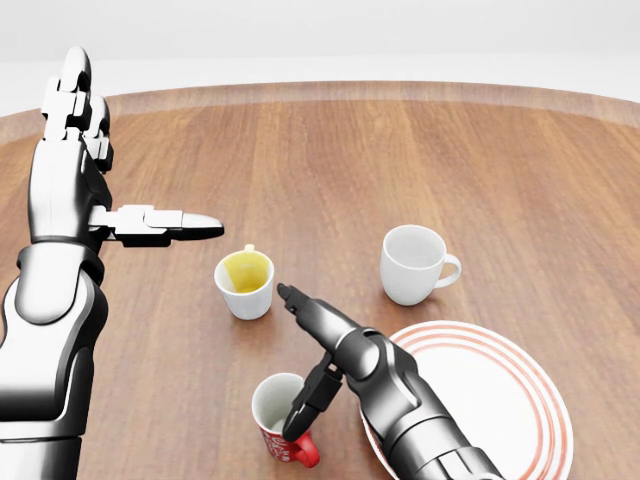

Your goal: Pick up the red mug and put it on the plate

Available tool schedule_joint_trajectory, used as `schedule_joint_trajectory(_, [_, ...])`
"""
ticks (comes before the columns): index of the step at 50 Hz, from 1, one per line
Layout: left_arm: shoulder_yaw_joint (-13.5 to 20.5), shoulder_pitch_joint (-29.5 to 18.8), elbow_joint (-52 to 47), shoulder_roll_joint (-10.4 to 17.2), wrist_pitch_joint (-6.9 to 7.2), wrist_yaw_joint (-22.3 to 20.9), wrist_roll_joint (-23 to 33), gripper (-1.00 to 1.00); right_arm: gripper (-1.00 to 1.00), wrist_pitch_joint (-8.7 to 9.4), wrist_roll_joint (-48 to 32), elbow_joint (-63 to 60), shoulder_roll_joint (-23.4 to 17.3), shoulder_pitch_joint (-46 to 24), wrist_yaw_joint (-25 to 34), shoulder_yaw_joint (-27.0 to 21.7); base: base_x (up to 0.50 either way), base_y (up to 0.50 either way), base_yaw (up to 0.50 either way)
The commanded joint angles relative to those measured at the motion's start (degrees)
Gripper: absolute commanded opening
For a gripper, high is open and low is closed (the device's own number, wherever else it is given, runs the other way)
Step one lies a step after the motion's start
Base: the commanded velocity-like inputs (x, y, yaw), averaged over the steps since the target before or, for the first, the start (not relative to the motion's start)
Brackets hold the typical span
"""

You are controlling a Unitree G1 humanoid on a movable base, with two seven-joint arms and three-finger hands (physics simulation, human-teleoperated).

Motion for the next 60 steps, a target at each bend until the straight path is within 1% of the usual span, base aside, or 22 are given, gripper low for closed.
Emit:
schedule_joint_trajectory(1, [-0.04,0.26,-0.45,-0.11,0.0,0.03,-0.02,1.0,1.0,0.0,-0.35,3.33,0.84,-0.59,-1.14,0.21,0.0,0.0,0.0])
schedule_joint_trajectory(27, [0.03,0.31,-1.03,-0.05,0.0,-0.1,0.04,1.0,1.0,0.0,-1.45,10.59,2.54,-1.56,-3.78,0.49,0.0,0.0,0.0])
schedule_joint_trajectory(60, [0.2,0.31,-0.58,0.13,0.0,-0.09,-0.29,1.0,1.0,0.0,-2.65,13.94,3.79,-1.37,-4.93,0.55,0.0,0.0,0.0])
